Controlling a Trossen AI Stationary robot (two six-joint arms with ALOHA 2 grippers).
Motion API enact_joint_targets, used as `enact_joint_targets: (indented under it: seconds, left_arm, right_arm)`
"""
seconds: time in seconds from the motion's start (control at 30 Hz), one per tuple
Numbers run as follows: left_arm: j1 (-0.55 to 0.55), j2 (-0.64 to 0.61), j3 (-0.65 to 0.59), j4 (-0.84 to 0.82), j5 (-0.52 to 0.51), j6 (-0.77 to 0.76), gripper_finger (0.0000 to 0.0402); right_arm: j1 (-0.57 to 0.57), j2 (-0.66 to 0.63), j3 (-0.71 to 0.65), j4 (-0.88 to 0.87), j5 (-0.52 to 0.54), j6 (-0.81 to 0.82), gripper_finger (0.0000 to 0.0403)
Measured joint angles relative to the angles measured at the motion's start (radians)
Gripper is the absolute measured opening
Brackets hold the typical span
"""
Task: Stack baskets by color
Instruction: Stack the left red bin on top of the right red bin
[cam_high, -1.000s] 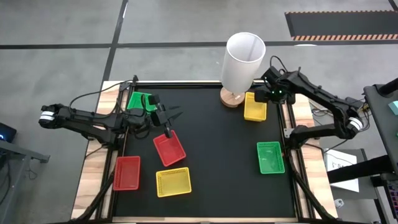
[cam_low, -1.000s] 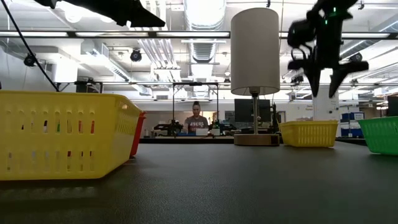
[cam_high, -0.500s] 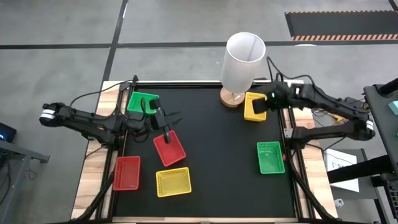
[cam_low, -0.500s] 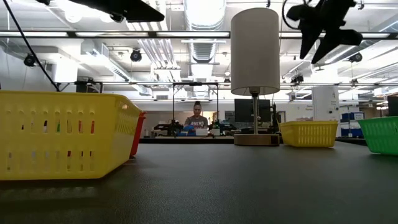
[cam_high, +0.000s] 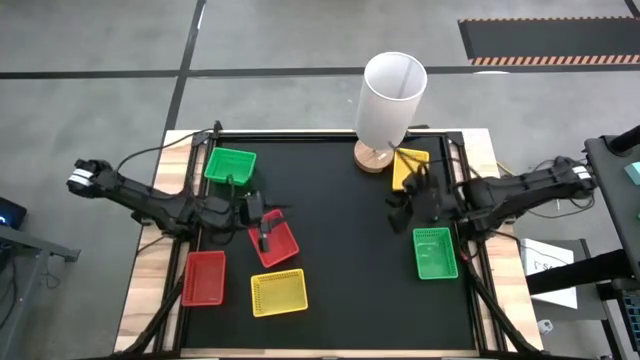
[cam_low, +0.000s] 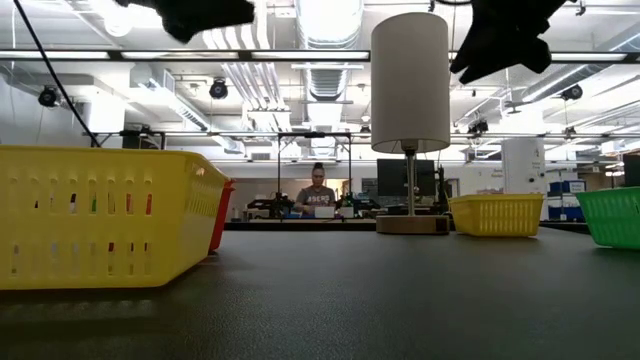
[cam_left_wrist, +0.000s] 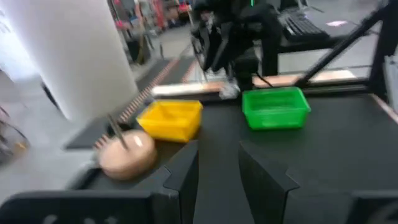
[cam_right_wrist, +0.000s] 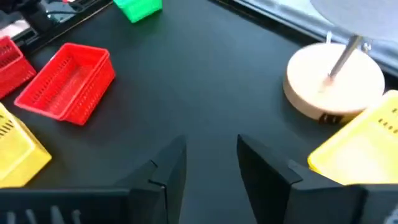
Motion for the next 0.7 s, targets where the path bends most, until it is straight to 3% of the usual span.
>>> enact_joint_targets:
  seconds: [0.23, 0.4, 0.57, 0.7]
  left_arm:
    - [-0.091, 0.035, -0.021, -0.087, 0.001, -0.265, 0.0097]
    - [-0.122, 0.062, 0.022, -0.268, 0.015, -0.531, 0.0097]
    - [-0.149, 0.11, 0.098, -0.609, 0.196, -0.847, 0.0097]
    - [-0.203, 0.183, 0.157, -0.785, 0.35, -0.951, 0.0097]
  right_arm:
    - [0.143, 0.078, -0.049, 0.104, 0.225, -0.048, 0.0114]
    - [0.167, 0.118, -0.064, 0.229, 0.254, -0.199, 0.0104]
    - [0.167, 0.13, -0.065, 0.383, 0.248, -0.394, 0.0101]
    - [0.167, 0.13, -0.065, 0.49, 0.239, -0.548, 0.0107]
